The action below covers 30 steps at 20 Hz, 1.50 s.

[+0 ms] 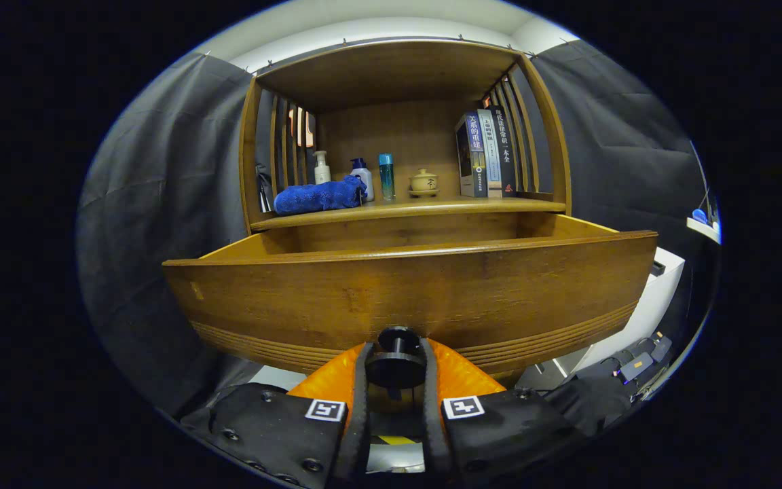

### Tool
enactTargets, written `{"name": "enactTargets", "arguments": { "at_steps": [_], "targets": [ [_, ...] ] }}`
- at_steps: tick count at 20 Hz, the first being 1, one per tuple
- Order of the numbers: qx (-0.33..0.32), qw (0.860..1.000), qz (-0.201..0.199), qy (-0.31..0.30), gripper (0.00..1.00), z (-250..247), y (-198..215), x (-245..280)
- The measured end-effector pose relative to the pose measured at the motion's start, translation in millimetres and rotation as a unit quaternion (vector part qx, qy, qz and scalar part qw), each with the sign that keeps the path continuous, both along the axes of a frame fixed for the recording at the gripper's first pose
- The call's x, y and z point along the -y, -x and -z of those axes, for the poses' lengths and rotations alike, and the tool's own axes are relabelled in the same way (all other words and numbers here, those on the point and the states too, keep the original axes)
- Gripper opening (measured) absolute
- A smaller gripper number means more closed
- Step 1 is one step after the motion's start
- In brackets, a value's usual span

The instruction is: Pull open the drawer, take out the items inside it, and place them on the countertop above the cabinet.

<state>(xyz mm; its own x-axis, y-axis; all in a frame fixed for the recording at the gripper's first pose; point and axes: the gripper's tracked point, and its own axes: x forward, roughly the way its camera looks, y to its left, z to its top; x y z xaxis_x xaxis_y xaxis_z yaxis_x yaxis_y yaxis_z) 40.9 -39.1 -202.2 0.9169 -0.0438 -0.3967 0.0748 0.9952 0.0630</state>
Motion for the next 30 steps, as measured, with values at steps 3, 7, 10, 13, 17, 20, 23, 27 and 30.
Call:
{"name": "enactTargets", "arguments": {
  "at_steps": [3,7,10,13,17,20,23,27,30],
  "targets": [
    [-0.004,1.0,-0.005,0.009,0.39,3.7,6.1,-0.5],
    [0.0,1.0,-0.007,0.016,0.4,3.4,6.6,0.3],
    [0.002,1.0,-0.009,0.014,0.44,3.4,5.9,0.2],
    [0.007,1.0,-0.011,0.013,0.5,0.8,6.4,-2.7],
    [0.005,0.999,-0.03,0.017,0.64,1.0,9.4,-14.1],
    [0.008,0.999,-0.042,0.015,0.78,-3.2,12.2,-21.0],
    [0.027,0.998,-0.047,0.011,0.92,-24.4,14.9,-22.7],
    [0.072,0.995,-0.062,0.007,0.97,-78.5,16.7,-23.8],
    [0.102,0.991,-0.085,0.004,0.97,-140.4,-5.8,-27.6]
  ]
}}
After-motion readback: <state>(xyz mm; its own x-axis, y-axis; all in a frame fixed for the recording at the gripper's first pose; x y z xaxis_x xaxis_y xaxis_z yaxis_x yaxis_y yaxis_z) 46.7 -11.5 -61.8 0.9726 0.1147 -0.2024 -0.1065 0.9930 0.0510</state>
